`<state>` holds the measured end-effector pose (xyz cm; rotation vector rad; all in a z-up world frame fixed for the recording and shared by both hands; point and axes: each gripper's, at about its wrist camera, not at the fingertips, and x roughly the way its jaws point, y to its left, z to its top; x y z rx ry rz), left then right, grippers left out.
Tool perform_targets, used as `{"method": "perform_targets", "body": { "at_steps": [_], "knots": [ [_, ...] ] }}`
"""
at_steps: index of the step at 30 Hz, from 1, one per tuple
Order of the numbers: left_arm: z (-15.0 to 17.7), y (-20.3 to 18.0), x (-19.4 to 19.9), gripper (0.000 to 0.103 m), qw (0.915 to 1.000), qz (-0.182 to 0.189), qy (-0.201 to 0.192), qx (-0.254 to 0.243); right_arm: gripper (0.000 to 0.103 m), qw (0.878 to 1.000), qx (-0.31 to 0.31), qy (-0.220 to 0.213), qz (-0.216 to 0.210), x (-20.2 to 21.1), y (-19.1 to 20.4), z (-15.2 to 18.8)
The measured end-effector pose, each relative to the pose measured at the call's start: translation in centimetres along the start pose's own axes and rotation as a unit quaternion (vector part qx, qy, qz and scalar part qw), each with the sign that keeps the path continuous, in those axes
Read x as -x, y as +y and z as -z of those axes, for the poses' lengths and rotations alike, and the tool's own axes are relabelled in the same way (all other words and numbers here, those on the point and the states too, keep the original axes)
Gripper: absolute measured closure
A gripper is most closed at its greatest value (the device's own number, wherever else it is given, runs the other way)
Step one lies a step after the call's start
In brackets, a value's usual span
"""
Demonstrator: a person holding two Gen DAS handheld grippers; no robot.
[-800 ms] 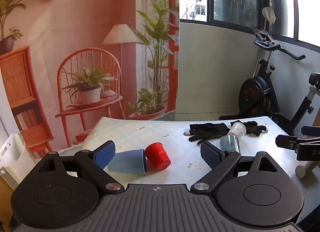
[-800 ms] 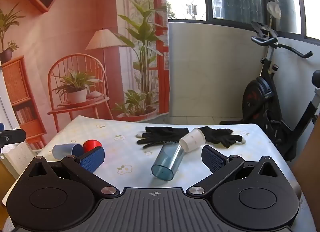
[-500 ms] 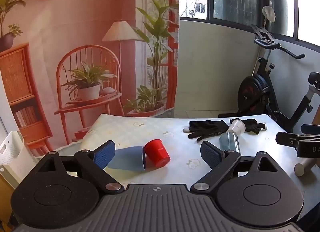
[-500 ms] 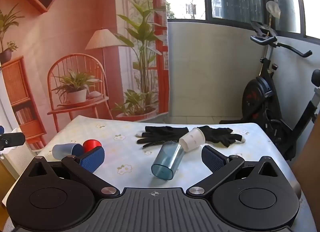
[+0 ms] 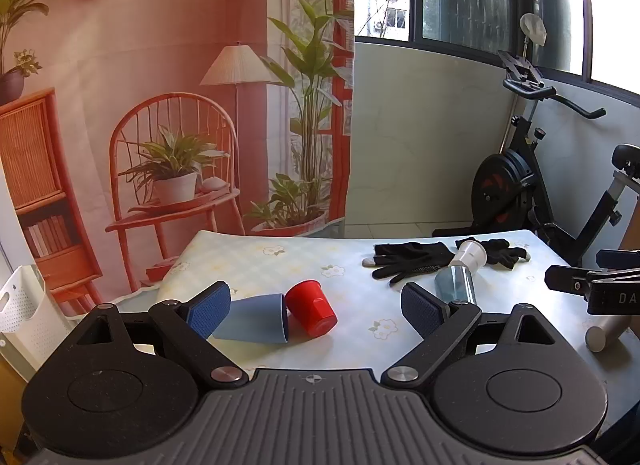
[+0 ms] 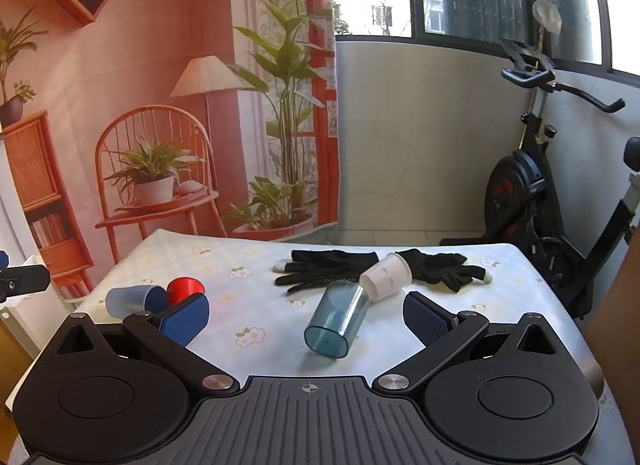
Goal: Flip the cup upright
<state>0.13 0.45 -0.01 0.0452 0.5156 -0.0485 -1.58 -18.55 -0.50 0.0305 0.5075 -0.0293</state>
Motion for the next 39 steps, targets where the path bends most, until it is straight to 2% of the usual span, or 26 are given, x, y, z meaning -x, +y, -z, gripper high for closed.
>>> {"method": "perform_targets", "body": {
  "at_steps": [39],
  "knots": [
    [-0.2,-0.27,0.35,0.009,1.0,0.003,-0.005,-0.002,0.001,1.0,-0.003,0.0,0.0,0.33,-0.07,0.09]
  ]
}}
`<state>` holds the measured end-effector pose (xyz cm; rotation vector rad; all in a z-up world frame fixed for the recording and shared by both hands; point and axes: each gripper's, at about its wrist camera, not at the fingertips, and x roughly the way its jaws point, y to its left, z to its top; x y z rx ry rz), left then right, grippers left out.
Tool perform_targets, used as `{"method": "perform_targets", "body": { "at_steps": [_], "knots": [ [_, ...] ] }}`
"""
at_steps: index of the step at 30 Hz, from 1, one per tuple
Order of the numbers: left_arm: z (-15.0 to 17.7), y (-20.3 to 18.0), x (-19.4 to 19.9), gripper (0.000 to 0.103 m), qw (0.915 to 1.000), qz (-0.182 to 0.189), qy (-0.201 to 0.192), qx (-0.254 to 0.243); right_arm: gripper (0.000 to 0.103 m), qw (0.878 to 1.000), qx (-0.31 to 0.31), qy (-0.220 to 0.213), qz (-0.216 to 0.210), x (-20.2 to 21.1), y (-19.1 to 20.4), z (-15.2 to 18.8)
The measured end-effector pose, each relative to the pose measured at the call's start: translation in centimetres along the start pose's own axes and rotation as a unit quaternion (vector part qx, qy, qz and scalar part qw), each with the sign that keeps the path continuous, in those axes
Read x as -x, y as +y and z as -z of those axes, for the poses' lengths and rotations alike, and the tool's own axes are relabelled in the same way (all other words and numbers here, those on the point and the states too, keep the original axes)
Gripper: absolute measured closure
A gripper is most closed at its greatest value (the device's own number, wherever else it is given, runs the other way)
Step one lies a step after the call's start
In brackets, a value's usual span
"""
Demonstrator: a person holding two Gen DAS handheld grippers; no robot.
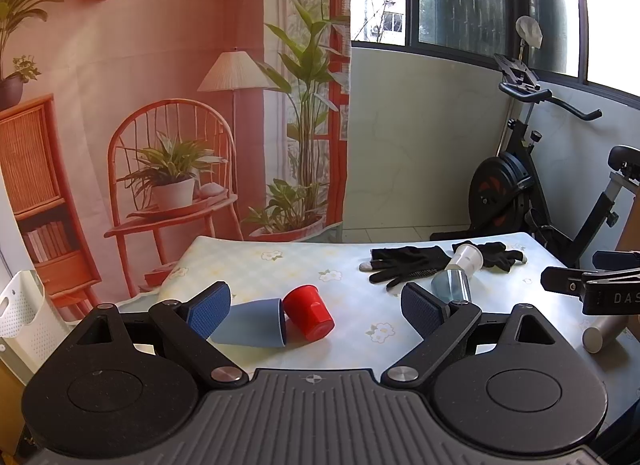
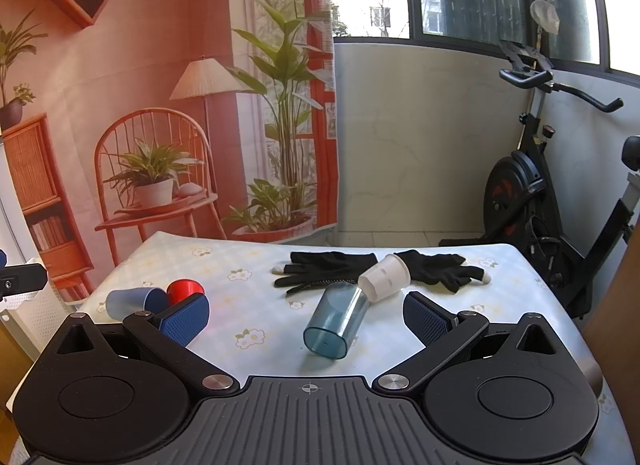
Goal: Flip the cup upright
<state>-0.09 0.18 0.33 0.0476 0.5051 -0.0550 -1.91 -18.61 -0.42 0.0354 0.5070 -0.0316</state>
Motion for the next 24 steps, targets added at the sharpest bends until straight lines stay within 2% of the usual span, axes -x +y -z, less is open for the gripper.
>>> {"method": "perform_targets", "body": {
  "at_steps": [20,24],
  "knots": [
    [-0.14,0.43,-0.08,0.009,1.0,0.0,-0.005,-0.006,0.0,1.0,0.003,0.001,-0.002,0.05,0.17,-0.08],
    [0.09,0.82,-0.35,0.009,0.9999,0.008,0.003,0.01,0.001,1.0,0.005,0.005,-0.003,-0.32,0.36,-0.1]
  ]
}}
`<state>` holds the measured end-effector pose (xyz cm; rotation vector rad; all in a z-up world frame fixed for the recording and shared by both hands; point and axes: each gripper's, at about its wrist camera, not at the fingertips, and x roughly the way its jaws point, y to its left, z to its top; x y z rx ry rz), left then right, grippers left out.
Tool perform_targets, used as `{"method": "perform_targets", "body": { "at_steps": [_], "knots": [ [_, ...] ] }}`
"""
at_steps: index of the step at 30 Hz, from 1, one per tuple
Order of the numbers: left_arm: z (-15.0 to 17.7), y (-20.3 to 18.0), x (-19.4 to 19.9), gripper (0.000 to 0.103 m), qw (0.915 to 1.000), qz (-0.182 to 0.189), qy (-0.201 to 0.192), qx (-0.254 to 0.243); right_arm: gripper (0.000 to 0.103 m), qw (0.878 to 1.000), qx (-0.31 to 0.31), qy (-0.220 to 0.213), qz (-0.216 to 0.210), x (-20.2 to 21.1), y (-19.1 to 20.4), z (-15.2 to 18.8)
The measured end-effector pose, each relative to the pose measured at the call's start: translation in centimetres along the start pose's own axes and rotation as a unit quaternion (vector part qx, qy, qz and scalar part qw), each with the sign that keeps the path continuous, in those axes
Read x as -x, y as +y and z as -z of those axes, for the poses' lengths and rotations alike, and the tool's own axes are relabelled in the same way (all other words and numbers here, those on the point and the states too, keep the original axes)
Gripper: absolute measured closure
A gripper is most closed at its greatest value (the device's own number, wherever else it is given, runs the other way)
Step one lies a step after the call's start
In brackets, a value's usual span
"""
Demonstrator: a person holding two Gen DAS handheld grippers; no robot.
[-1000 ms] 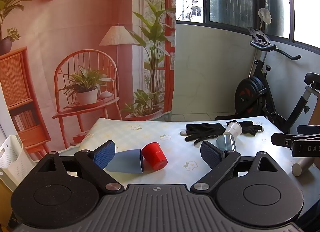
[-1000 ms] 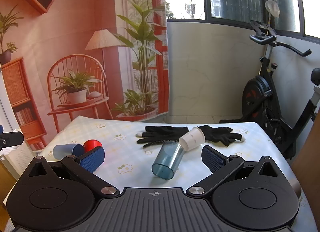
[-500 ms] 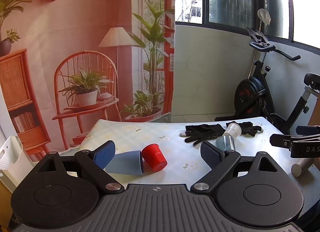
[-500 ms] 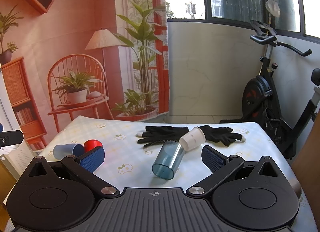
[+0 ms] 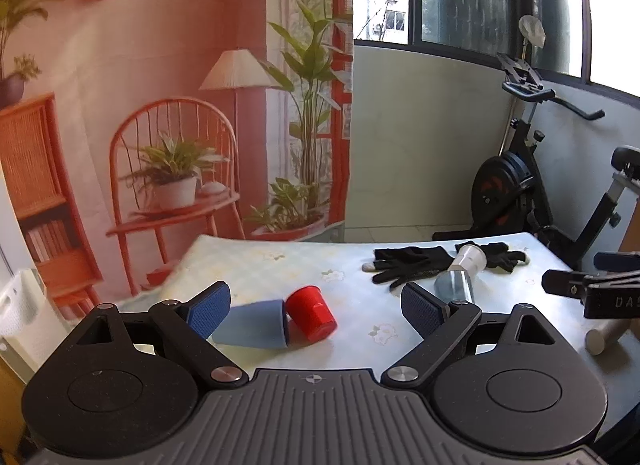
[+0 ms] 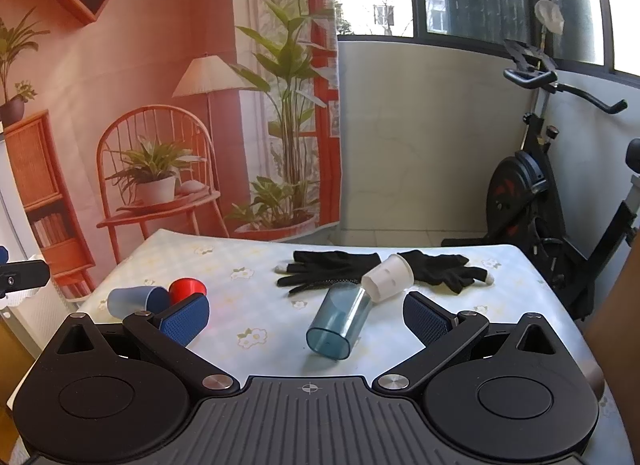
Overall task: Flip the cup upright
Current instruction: 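Move the left tool toward the blue cup lying on its side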
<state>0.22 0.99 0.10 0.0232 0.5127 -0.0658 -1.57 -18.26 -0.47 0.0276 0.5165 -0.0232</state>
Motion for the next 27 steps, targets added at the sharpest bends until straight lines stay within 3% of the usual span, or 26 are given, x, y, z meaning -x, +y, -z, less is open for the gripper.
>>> {"method": "perform_targets", "body": {
  "at_steps": [4,12,16,20,27],
  "knots": [
    [0.3,1.0,-0.7,0.009,0.9995,0.011,0.01,0.027,0.0,1.0,0.0,0.007,0.001,-0.6,0.0,0.0],
    [1.1,3.0,-2.2,0.01,0.9996,-0.017,0.004,-0.021,0.0,0.998,-0.019,0.057,-0.01,-3.6,-0.7,0.9],
    [1.6,4.8,-3.5,0.013,0.9989,-0.038,0.014,-0.022,0.0,0.997,-0.029,0.065,-0.006,-5.3,-0.8,0.9],
    [2.0,6.6,-5.6,0.015,0.9986,-0.037,0.037,0.005,0.0,0.997,-0.028,0.067,-0.01,-6.9,-0.4,0.8],
    [1.8,10.0,-12.0,0.026,0.998,-0.037,0.05,0.009,0.0,0.996,-0.029,0.086,-0.008,-10.7,0.6,0.5]
  ]
}}
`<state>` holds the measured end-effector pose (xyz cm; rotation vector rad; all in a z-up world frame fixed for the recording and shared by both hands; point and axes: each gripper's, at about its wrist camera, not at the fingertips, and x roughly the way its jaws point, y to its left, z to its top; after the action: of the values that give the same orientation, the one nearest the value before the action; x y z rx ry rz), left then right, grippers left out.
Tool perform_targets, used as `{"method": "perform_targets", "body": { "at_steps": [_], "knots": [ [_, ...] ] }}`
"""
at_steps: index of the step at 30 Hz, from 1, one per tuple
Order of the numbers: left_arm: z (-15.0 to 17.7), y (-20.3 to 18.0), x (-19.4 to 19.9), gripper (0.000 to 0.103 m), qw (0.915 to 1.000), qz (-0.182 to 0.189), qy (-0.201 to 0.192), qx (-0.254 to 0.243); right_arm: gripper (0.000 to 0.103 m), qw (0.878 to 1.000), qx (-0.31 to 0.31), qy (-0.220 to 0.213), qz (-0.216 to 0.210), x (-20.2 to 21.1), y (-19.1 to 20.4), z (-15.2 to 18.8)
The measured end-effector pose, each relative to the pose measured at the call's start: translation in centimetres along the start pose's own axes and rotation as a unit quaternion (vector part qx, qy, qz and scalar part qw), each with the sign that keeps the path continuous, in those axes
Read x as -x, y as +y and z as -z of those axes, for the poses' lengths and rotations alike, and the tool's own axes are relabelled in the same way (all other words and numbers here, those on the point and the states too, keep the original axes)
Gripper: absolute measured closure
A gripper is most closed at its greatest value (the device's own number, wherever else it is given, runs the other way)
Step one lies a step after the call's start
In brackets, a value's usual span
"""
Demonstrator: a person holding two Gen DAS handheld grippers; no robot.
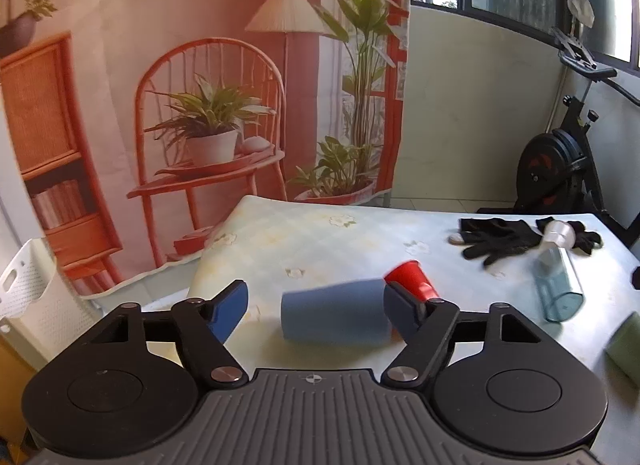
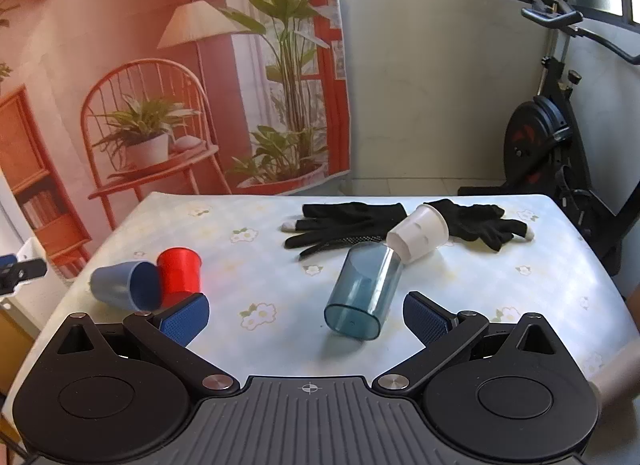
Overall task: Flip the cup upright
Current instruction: 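Move the left tool toward the blue cup lying on its side, then close the left tool on the blue cup's body and lift it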
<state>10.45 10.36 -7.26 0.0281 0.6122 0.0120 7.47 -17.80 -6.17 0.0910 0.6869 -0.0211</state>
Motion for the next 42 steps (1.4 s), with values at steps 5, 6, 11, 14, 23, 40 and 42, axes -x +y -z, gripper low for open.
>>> {"method": "perform_targets", "body": {
  "at_steps": [5,6,11,14,23,40,42],
  "knots": [
    [-0.3,1.8,-5.5,0.034,0.9992,0.02,0.029,-0.015,0.0,0.999,-0.021,0.021,0.015,-2.3,-0.4,0.0],
    [-0.3,2.4,-6.5,0.034,0.9987,0.034,0.038,-0.007,0.0,0.999,-0.024,0.025,0.019,-2.6,-0.5,0.0],
    [-0.1,4.6,-9.6,0.034,0.9941,0.094,0.041,0.037,0.0,0.998,-0.04,0.039,0.039,-3.9,-1.0,0.1],
    [-0.5,5.1,-11.4,0.035,0.9916,0.11,0.043,0.053,0.0,0.997,-0.044,0.046,0.047,-4.5,-0.9,0.1],
    [0.7,6.2,-14.9,0.034,0.9709,0.196,0.097,0.097,0.0,0.997,-0.034,0.057,0.043,-4.9,0.0,-0.1],
    [3.6,4.2,-9.5,0.021,0.9659,0.221,0.131,-0.027,0.0,0.997,-0.041,0.06,0.028,-3.5,-0.5,1.3],
    [3.7,4.8,-9.2,0.021,0.9685,0.21,0.132,-0.014,0.0,0.997,-0.046,0.061,0.027,-3.5,-0.7,1.4]
  ]
}}
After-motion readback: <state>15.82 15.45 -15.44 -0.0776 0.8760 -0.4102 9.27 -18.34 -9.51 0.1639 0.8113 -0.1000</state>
